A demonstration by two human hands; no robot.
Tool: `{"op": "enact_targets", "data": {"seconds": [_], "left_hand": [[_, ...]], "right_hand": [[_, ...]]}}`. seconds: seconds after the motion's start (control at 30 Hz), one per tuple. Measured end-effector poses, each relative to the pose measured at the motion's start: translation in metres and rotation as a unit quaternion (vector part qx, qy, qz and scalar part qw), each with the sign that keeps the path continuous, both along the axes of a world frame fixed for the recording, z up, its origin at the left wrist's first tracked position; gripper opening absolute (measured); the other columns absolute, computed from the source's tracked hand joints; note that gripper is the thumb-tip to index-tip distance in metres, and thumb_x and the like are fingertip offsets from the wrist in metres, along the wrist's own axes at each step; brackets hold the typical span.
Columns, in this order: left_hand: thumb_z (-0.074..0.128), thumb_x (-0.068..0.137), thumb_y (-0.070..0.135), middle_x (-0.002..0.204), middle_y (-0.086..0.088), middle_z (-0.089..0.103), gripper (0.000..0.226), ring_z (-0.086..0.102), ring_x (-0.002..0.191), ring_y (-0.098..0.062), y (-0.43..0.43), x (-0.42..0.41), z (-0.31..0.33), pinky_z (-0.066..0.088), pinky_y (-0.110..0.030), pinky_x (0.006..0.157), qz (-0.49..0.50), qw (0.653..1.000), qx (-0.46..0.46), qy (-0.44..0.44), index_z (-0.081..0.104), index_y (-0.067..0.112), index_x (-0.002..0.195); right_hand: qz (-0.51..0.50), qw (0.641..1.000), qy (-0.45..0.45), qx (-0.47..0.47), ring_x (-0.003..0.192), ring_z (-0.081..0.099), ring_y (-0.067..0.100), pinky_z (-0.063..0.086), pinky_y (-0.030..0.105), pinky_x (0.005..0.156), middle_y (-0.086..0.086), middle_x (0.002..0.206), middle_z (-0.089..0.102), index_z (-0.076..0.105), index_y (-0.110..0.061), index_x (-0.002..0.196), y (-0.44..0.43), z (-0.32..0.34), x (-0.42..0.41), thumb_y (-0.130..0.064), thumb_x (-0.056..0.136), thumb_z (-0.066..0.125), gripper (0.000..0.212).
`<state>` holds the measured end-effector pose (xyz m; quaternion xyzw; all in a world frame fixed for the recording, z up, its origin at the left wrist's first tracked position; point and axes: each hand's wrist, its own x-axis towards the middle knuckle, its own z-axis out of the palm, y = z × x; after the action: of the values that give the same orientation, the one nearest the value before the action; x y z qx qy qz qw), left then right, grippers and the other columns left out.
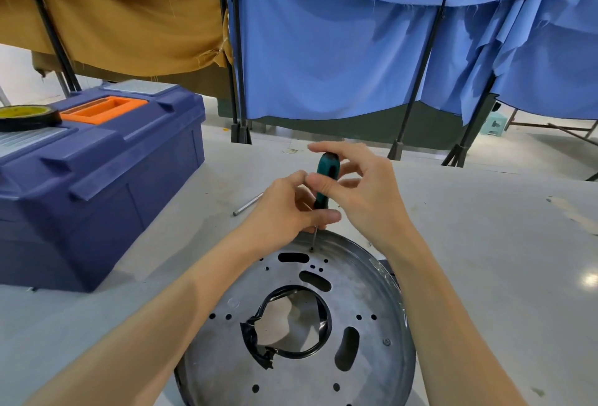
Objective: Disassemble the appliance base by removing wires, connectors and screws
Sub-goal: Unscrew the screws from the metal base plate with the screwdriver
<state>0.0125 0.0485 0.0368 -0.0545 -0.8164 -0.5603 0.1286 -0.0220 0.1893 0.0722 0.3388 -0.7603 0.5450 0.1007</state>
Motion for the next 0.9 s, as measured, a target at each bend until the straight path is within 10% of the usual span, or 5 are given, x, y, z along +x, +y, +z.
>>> {"op": "enact_targets", "data": {"seconds": [0.13,0.3,0.47,0.63,0.9], "left_hand": [[0.060,0.093,0.006,0.080,-0.002,0.075,0.013,0.072,0.084,-0.022,-0.003,0.000,-0.001,0.060,-0.036,0.077,-0.025,0.999,0.040,-0.023,0.065,0.017,0.098],[0.078,0.078,0.024,0.077,0.004,0.070,0.021,0.066,0.066,-0.007,0.001,-0.003,-0.001,0.055,-0.024,0.066,0.042,0.997,-0.056,0.017,0.061,0.023,0.090],[0.053,0.097,0.006,0.088,-0.005,0.073,0.017,0.072,0.084,-0.021,0.001,0.002,0.001,0.059,-0.036,0.081,-0.029,0.998,0.031,-0.035,0.065,0.017,0.098],[0.077,0.080,0.012,0.084,-0.008,0.070,0.026,0.072,0.073,-0.019,0.004,0.001,0.003,0.061,-0.039,0.068,0.037,0.999,-0.004,-0.015,0.058,0.008,0.097],[0.078,0.076,0.014,0.061,0.013,0.061,0.018,0.060,0.053,-0.007,-0.007,0.010,-0.008,0.053,-0.025,0.059,0.072,0.960,-0.265,-0.061,0.065,0.026,0.071]], "right_hand": [[0.018,0.997,-0.045,-0.059,0.094,0.067,0.010,0.054,0.017,0.081,0.001,0.103,0.070,0.063,-0.015,0.125,0.005,0.002,-0.005,0.005,0.089,0.060,0.041],[-0.003,1.000,-0.014,0.008,0.095,0.059,0.006,0.052,0.015,0.076,-0.004,0.111,0.059,0.065,-0.031,0.118,0.000,-0.002,0.000,-0.027,0.081,0.076,0.039],[-0.009,0.997,-0.051,-0.052,0.091,0.067,0.015,0.056,0.025,0.082,0.002,0.100,0.070,0.061,-0.019,0.123,0.006,0.003,-0.005,0.000,0.085,0.068,0.043],[0.006,1.000,-0.022,0.001,0.095,0.063,0.017,0.056,0.032,0.085,-0.002,0.103,0.064,0.061,-0.020,0.122,0.000,0.000,0.000,-0.013,0.084,0.073,0.040],[0.025,0.982,-0.003,-0.189,0.076,0.066,0.017,0.059,0.029,0.072,0.003,0.090,0.062,0.059,-0.016,0.117,0.022,0.018,-0.003,0.004,0.090,0.059,0.034]]}}
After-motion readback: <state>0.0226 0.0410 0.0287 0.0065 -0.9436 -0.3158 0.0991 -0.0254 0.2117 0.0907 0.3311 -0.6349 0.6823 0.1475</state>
